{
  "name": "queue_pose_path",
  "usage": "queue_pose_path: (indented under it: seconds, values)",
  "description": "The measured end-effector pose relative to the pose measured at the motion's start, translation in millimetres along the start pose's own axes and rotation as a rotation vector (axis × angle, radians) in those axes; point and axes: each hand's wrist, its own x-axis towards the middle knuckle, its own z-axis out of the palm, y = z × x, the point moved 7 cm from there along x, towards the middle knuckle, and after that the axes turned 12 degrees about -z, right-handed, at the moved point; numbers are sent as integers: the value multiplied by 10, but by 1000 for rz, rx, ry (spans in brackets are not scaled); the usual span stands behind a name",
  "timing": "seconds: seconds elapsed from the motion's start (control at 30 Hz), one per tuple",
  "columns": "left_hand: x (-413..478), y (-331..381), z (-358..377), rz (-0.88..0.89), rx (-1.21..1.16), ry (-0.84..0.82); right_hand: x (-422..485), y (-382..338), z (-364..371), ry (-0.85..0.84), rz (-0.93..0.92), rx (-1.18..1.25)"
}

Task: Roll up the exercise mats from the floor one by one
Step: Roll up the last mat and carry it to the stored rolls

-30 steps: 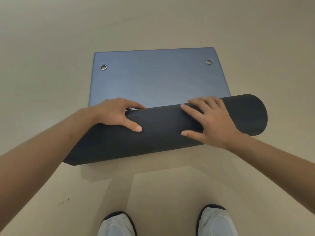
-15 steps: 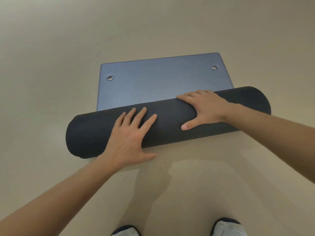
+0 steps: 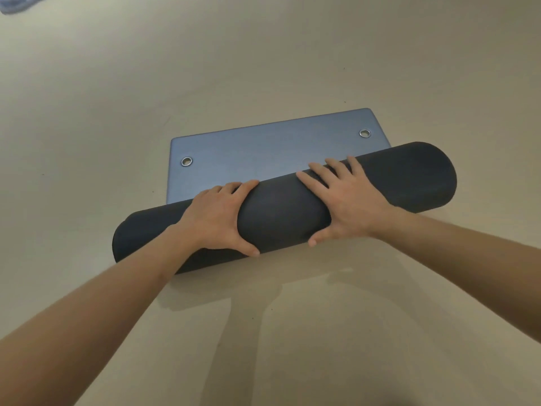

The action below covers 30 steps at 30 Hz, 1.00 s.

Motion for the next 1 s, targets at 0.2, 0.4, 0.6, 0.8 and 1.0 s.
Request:
queue_pose_path:
  seconds: [0.2, 0.4, 0.6, 0.8, 1.0]
  values:
    - [138, -38, -184, -4, -27, -52, 239, 128, -171, -39, -33, 35]
    - [-204, 103, -60, 7, -48, -91, 15, -62, -221, -53, -86, 70]
    - [-660, 152, 200, 54, -217, -352, -388, -506, -247, -261, -94, 286]
    - [-582, 114, 244, 57, -323, -511, -559, -690, -293, -199, -32, 377]
    - [-356, -31, 123, -5, -344, -533, -610, -1015, -173, -90, -10, 118]
